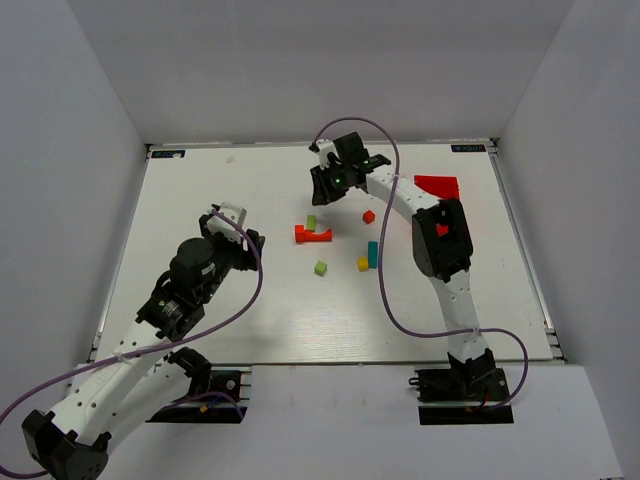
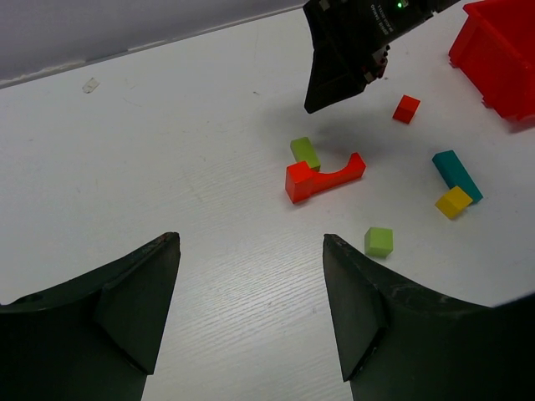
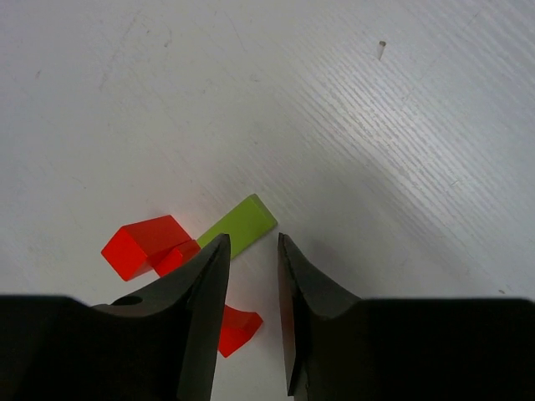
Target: Build the wood block tower
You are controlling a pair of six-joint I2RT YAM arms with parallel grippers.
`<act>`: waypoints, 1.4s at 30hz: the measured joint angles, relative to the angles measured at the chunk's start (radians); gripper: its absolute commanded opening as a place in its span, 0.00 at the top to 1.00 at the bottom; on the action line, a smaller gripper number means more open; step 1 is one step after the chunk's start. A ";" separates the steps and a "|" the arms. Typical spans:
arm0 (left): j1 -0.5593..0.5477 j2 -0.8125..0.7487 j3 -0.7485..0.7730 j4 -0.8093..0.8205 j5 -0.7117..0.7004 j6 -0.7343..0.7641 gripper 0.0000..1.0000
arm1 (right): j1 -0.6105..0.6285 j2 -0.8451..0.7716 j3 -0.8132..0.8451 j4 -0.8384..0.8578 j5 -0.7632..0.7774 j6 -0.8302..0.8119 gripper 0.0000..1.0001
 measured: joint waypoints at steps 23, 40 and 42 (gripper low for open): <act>0.000 0.000 0.000 0.000 0.014 0.000 0.21 | 0.072 0.029 -0.029 -0.004 0.178 0.068 0.49; 0.000 0.000 0.000 -0.003 0.014 0.000 0.21 | 0.121 0.043 -0.035 0.012 0.332 0.159 0.39; 0.000 0.000 0.000 -0.003 0.014 0.000 0.21 | 0.122 0.045 -0.035 0.013 0.343 0.173 0.40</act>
